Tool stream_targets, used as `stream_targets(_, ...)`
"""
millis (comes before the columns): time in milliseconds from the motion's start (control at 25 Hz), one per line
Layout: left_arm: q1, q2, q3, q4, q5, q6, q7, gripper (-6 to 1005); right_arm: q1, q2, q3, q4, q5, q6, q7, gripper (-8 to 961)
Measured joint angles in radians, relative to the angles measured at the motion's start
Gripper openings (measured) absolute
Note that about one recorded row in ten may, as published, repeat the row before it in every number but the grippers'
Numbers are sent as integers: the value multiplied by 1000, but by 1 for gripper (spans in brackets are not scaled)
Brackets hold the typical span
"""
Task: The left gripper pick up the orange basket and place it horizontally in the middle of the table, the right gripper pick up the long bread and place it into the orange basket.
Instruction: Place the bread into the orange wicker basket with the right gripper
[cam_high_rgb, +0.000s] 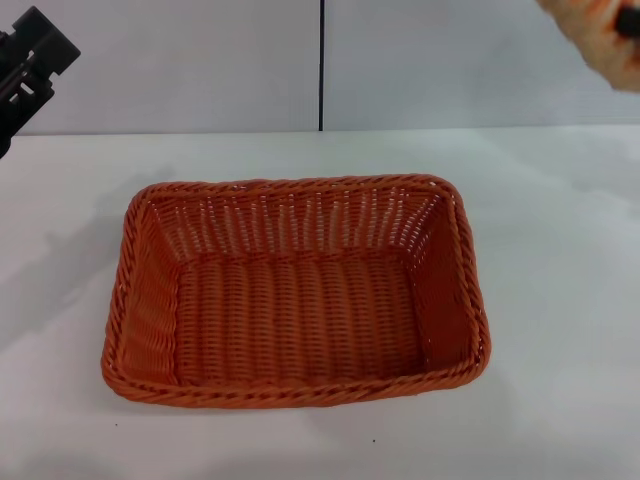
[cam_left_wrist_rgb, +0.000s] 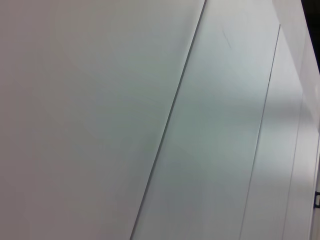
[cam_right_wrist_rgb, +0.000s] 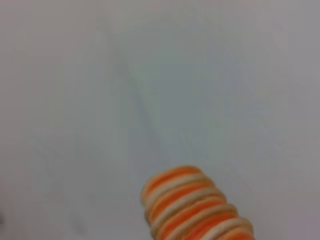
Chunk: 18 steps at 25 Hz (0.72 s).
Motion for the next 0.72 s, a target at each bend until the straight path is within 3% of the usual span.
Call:
stream_targets(80, 1, 0, 0, 0, -1, 0, 0, 561, 15, 0, -35, 4, 64, -76, -11, 334)
stream_targets(160, -1, -2, 1, -1, -1, 0, 0, 561, 42, 7, -158, 10, 126, -127, -18, 311)
stream_targets(480, -7, -3, 9, -2, 3, -6, 2, 561, 100, 39, -357, 37, 140, -110, -28, 231)
stream_targets(520, -7, -3, 9, -2, 3, -7, 3, 561, 118, 42, -429, 63, 137, -73, -34, 224)
stream_targets(720, -4, -3, 11, -3, 4, -10, 5, 560, 149, 40, -541, 112, 110, -1, -40, 406)
